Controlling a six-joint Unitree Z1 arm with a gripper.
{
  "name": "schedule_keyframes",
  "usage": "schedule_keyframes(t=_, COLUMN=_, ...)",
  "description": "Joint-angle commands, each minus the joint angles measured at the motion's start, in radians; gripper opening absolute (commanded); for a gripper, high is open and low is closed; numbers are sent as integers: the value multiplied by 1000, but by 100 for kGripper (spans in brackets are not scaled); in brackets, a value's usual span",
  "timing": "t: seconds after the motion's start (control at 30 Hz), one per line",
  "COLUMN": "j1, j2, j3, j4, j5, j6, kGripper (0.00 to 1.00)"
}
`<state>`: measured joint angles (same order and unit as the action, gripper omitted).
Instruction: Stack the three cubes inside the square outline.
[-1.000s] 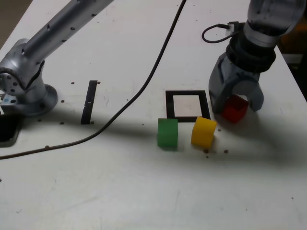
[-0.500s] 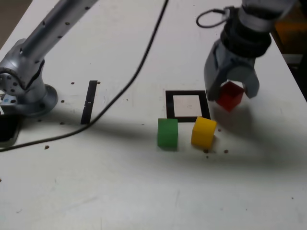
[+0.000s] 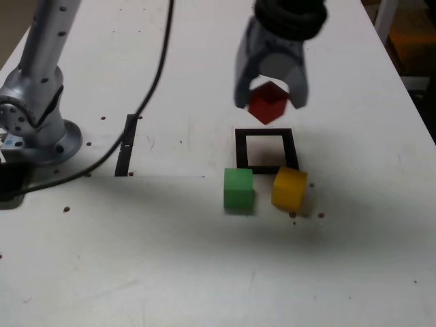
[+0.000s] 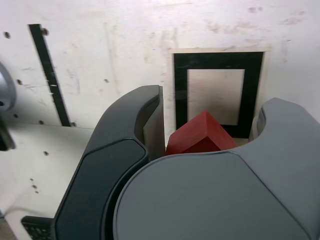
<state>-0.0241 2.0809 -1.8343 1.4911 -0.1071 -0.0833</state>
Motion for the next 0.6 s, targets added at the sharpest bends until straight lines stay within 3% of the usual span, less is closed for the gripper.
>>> schedule_keyframes(t=0.0, j1=-7, j2=-28, j3=42, j4=-12, j5=-8, j6=16, kGripper=26)
schedule_keyframes(t=0.27, j1=-55, j2=-64, j3=155, j4=-77, j5=-23, j6=103, kGripper=26)
schedule_keyframes(t=0.57, j1=-110, j2=-71, j3=202, j4=-140, j5=-6, j6=186, kGripper=26)
